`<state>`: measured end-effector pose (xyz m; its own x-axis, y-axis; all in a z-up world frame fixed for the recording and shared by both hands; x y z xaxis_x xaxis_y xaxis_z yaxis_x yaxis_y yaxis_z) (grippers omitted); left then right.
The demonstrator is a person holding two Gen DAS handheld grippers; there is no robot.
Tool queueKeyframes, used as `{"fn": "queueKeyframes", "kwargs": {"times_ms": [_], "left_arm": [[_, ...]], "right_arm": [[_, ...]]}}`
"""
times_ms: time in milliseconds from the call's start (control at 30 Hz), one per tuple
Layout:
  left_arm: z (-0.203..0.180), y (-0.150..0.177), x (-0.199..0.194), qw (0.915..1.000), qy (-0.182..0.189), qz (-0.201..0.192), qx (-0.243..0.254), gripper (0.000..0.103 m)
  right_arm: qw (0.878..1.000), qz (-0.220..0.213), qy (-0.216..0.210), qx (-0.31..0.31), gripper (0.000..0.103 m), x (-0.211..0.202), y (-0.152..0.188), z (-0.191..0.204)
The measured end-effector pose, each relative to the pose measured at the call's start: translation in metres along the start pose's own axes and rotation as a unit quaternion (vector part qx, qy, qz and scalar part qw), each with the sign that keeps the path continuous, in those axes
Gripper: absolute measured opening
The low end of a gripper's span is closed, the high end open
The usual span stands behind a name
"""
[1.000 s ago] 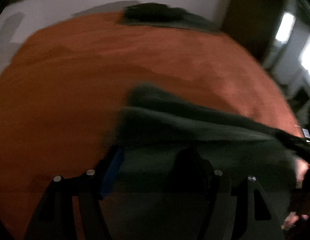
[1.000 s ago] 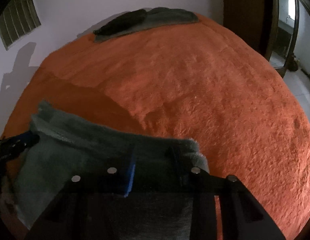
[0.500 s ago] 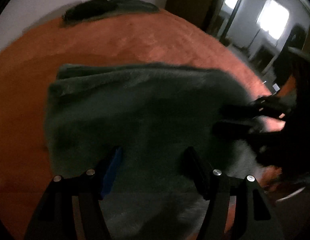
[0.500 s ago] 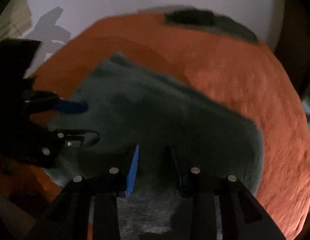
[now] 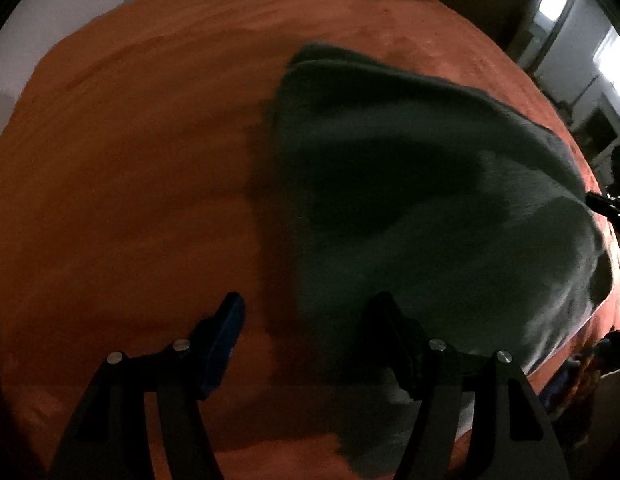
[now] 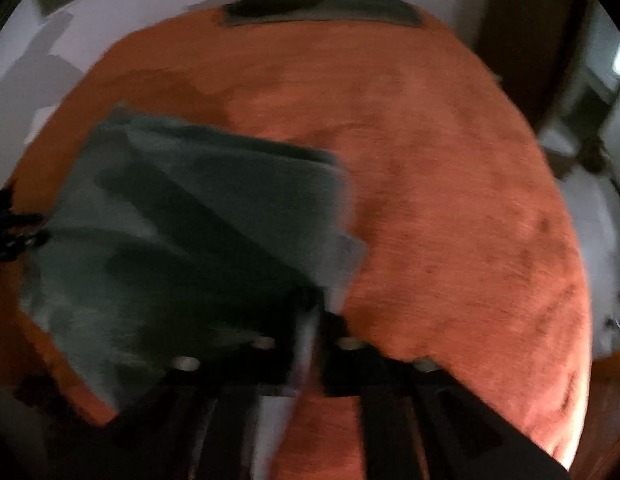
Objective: Fold clothes
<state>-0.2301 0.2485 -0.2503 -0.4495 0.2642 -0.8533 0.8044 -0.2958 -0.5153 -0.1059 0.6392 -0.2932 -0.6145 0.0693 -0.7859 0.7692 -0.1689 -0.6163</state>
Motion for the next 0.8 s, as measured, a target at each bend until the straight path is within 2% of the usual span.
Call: {"fn": "queueKeyframes", "kwargs": {"times_ms": [33,67,100,167,233,300,333,400,433,533,633,800], "left_arm": [[0.007,-0.005,-0.004,0.9998,0.014,-0.007,-0.016,0.068],[0.012,-0.012,-0.008,0.9987,0.034,-0.016,-0.034,0.068],[0.018,-0.019,-0.011,0.9968,0.055,-0.025,-0.052,0.068],[0.027,-0.028,-0.009,0.9894,0.110,-0.020,-0.093,0.070],[0.036,-0.036,-0.003,0.9781,0.160,-0.008,-0.133,0.076],[0.041,-0.034,0.016,0.9632,0.213,0.023,-0.163,0.076],[0.043,-0.034,0.025,0.9576,0.227,0.036,-0.174,0.076],[0.046,-0.027,0.038,0.9430,0.256,0.060,-0.203,0.076],[0.046,-0.024,0.040,0.9385,0.268,0.064,-0.208,0.076],[0.040,-0.018,0.038,0.9382,0.279,0.071,-0.192,0.076],[0.033,-0.008,0.031,0.9349,0.292,0.086,-0.183,0.076],[0.024,-0.005,0.039,0.9355,0.290,0.094,-0.179,0.076]], "right_arm": [[1.000,0.001,0.003,0.022,0.062,-0.002,0.000,-0.012],[0.999,0.005,-0.009,0.045,0.062,-0.003,0.000,-0.021],[0.997,0.015,-0.039,0.065,0.062,-0.001,0.001,-0.025],[0.992,0.040,-0.088,0.086,0.062,0.005,0.004,-0.025],[0.985,0.057,-0.131,0.100,0.062,0.011,0.006,-0.020],[0.975,0.073,-0.175,0.114,0.063,0.017,0.008,-0.014],[0.970,0.080,-0.194,0.124,0.064,0.020,0.008,-0.011],[0.960,0.099,-0.214,0.153,0.077,0.030,0.012,-0.012],[0.954,0.108,-0.221,0.170,0.079,0.034,0.015,-0.014],[0.931,0.129,-0.259,0.223,0.081,0.041,0.022,-0.014],[0.915,0.133,-0.280,0.258,0.085,0.045,0.023,-0.015],[0.891,0.130,-0.308,0.307,0.099,0.049,0.014,-0.009]]}}
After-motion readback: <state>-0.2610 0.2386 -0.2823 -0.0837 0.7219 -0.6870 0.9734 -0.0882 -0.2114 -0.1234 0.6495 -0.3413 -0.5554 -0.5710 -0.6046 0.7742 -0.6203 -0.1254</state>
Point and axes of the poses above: each gripper's, at about its wrist camera, not at the fingertips, and x roughly the way its jaws point, z to its left, y to its underside, the point moved 9 cm from there along x, roughly the way its jaws point, and after that the axes turned 11 degrees about -z, right-handed, at the moved point
